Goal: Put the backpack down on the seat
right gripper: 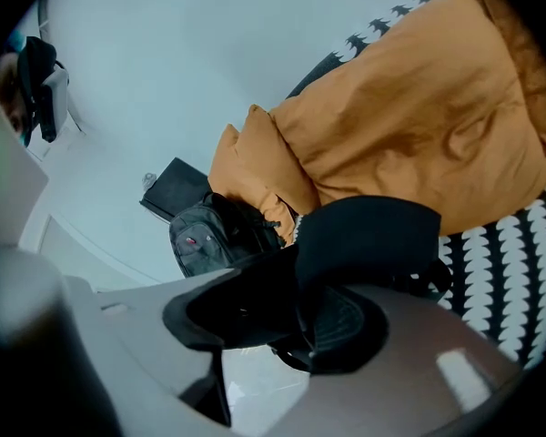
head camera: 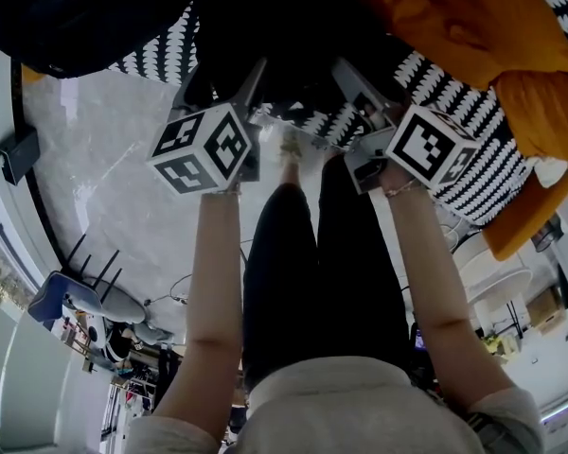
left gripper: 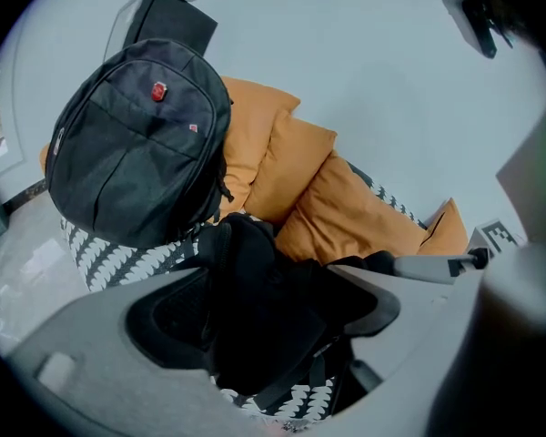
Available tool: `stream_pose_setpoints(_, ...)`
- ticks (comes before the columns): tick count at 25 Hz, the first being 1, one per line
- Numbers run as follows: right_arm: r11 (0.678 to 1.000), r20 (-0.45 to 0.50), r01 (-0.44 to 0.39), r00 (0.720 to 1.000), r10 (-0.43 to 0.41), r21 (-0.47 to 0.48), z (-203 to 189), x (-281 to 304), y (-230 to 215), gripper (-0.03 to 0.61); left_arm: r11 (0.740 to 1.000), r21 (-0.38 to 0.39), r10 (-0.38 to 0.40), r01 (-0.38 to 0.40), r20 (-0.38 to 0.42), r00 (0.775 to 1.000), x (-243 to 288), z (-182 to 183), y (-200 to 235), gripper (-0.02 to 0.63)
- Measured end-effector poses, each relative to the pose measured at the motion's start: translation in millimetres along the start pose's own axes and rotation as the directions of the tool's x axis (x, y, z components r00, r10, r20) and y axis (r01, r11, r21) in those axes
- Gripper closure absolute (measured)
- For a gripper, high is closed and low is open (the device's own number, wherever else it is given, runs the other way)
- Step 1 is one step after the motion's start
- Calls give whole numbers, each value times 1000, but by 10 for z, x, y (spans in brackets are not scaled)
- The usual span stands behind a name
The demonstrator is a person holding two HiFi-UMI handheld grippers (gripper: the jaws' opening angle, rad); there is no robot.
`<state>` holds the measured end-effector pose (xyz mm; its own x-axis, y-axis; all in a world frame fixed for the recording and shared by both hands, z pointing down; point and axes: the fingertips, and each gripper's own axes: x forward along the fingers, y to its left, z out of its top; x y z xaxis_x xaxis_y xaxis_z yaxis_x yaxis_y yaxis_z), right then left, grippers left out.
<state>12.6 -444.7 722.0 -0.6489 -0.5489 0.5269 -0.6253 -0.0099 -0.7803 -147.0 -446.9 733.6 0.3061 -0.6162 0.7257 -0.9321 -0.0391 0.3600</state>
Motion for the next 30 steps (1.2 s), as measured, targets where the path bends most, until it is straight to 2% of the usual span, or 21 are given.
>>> stream_pose_setpoints(8, 997, 36, 64, 997, -66, 50, -93, -139, -43, 336, 999, -29, 15, -14, 35, 999, -227, 2, 58, 229)
stream_pose_setpoints(16, 986, 46, 126, 990, -131, 108, -218, -349, -145, 333, 999, -17, -29, 30, 53, 998, -433, 3, -103, 230)
stream_pose_setpoints(24, 980, 80, 120, 988, -134, 159, -219, -527, -118, 333, 997, -6, -73, 74, 61, 995, -598, 52, -252, 230)
stream_pose_setpoints(30, 983, 96, 90, 990, -107, 162, -223, -708, 68, 333, 992, -20, -123, 127, 149, 981, -859, 235, -403, 230)
